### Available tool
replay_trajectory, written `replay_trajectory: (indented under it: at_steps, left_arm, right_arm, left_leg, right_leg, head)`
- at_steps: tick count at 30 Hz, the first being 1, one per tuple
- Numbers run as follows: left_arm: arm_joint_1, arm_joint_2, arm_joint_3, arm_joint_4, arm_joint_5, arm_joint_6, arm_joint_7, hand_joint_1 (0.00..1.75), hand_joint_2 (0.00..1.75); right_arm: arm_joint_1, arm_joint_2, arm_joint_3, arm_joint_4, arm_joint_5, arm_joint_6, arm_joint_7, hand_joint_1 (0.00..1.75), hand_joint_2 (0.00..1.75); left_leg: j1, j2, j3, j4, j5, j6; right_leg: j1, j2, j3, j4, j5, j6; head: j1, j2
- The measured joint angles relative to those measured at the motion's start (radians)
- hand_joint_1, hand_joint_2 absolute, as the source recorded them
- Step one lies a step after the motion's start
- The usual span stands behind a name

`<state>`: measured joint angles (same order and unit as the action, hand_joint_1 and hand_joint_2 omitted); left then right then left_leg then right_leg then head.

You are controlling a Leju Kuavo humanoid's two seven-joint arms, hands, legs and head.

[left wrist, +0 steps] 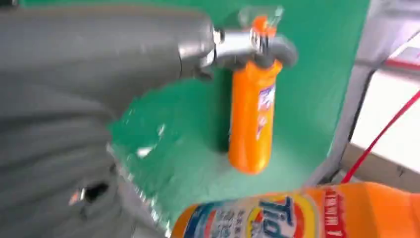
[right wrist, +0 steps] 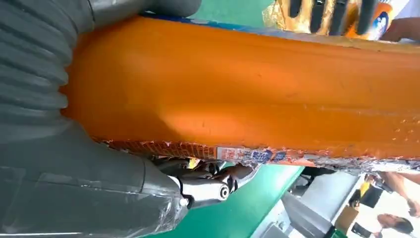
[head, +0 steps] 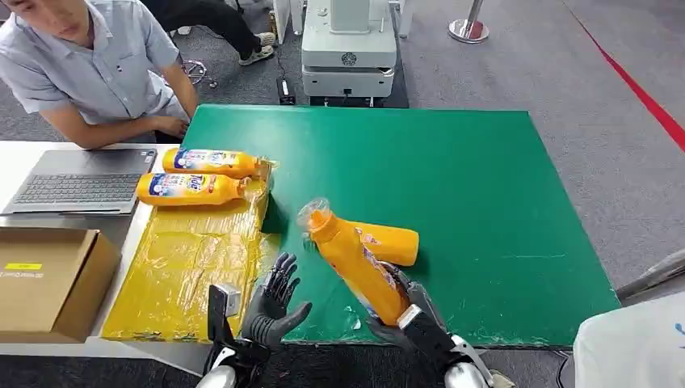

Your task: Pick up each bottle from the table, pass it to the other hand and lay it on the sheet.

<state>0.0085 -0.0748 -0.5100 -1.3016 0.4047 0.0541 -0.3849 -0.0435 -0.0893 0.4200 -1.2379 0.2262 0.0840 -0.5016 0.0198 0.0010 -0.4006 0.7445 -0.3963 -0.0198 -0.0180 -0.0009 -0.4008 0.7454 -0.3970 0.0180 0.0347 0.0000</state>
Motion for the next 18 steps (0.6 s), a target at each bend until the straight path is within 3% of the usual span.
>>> replay_trajectory:
  at_steps: [4,6,18]
  left_arm:
    - [-0.014,0.000,-0.018,-0.011,-0.018,-0.027,-0.004,0.00,1.75]
    - [-0.019,0.000,-0.018,-0.011,-0.021,-0.027,-0.004,0.00,1.75]
    - [-0.040,-0.010,-0.028,0.006,-0.049,-0.042,-0.004,0.00,1.75]
  right_arm:
    - [-0.016,-0.008,0.036,0.042,0.021,0.021,0.006,1.68,1.75]
    - [-0.016,-0.008,0.045,0.052,0.025,0.024,0.006,1.55,1.75]
    - [-0.049,-0.012,0.107,0.099,0.073,0.042,0.007,1.54,1.75]
  left_leg:
    - [0.000,0.000,0.000,0.000,0.000,0.000]
    - [0.000,0.000,0.000,0.000,0.000,0.000]
    - [0.000,0.000,0.000,0.000,0.000,0.000]
  right_leg:
    - [0.000,0.000,0.000,0.000,0.000,0.000]
    - [0.000,0.000,0.000,0.000,0.000,0.000]
    - [0.000,0.000,0.000,0.000,0.000,0.000]
  head:
    - [0.002,0.000]
    - [0.001,0.000]
    - [0.003,0.000]
